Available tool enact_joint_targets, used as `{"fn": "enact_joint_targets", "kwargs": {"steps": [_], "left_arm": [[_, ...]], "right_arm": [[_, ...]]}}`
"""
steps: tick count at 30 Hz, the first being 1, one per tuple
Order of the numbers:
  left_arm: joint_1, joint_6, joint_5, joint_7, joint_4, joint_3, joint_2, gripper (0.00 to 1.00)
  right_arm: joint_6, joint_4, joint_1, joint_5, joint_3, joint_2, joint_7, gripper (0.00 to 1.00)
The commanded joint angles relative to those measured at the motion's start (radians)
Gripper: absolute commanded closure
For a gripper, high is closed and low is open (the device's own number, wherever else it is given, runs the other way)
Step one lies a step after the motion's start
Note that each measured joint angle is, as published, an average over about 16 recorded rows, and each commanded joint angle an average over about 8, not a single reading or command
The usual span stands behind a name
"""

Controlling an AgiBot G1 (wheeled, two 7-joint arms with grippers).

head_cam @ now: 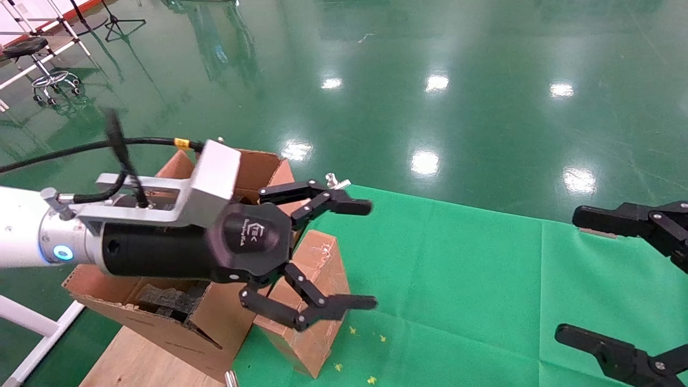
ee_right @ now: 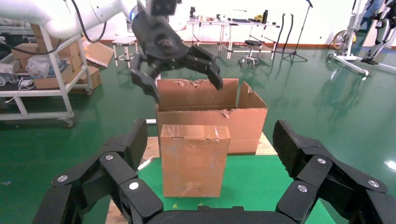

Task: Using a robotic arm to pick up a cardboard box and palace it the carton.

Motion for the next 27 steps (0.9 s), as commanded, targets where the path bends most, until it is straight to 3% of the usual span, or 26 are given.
{"fn": "enact_joint_targets", "kwargs": {"steps": [1, 17, 21, 27], "left_arm": [[-0.02, -0.016, 0.055, -0.025, -0.008, 0.014, -0.022, 0.0], [-0.111, -0.029, 0.219, -0.115, -0.013, 0.065, -0.06, 0.0], [-0.178, -0.029, 0.323, -0.232, -0.03, 0.1, -0.066, 0.0], [-0.297, -0.004, 0.52, -0.488, -0.045, 0.185, -0.015, 0.0]], "right_arm": [[0.0, 0.0, 0.0, 0.0, 0.0, 0.0, 0.0, 1.0], [0.0, -0.001, 0.0, 0.0, 0.0, 0.0, 0.0, 1.0], [0.0, -0.001, 0.0, 0.0, 0.0, 0.0, 0.0, 1.0], [0.0, -0.001, 0.0, 0.0, 0.0, 0.0, 0.0, 1.0]]}}
